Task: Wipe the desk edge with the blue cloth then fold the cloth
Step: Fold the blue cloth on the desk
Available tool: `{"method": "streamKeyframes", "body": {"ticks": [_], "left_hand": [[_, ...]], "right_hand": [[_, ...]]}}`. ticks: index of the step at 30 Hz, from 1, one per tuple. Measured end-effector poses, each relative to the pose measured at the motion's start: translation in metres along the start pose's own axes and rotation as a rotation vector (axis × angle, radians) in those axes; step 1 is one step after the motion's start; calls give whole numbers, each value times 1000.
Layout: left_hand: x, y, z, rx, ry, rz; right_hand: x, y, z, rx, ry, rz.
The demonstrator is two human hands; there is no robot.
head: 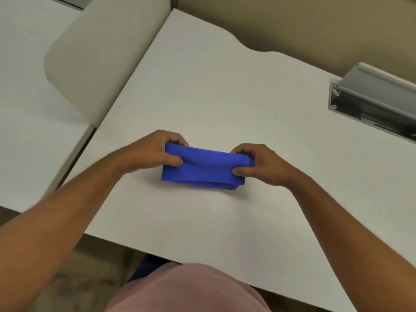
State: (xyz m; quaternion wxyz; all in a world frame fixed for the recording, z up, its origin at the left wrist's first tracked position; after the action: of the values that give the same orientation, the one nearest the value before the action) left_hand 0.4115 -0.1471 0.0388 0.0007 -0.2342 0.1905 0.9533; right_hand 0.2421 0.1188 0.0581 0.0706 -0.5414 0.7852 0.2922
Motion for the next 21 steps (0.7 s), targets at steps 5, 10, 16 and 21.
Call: {"method": "streamKeyframes", "body": {"ticks": [5,10,16,21], "left_hand": [[71,-21,68,203,-58,-46],[159,-36,131,310,-138,-36],[276,-42,190,298,-151,-20],[364,-35,234,436,-281,170]], "right_hand": [[-21,67,37,-83,-21,121],[-21,151,73,-75,-41,239],[14,260,110,-130,-11,427],[66,340,123,-266,78,626]]}}
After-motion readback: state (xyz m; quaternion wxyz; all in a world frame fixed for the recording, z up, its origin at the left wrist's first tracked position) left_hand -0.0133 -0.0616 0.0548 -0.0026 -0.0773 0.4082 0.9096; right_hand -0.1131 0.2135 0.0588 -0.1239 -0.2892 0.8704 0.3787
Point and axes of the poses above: each hand's wrist, its own x-axis towards the middle knuckle, its own y-axis out of the back of the hand, z = x × y, the point moved 2 cm from there along x, towards the middle knuckle, and after that the axes turned 6 degrees about x, right-handed, at the moved point
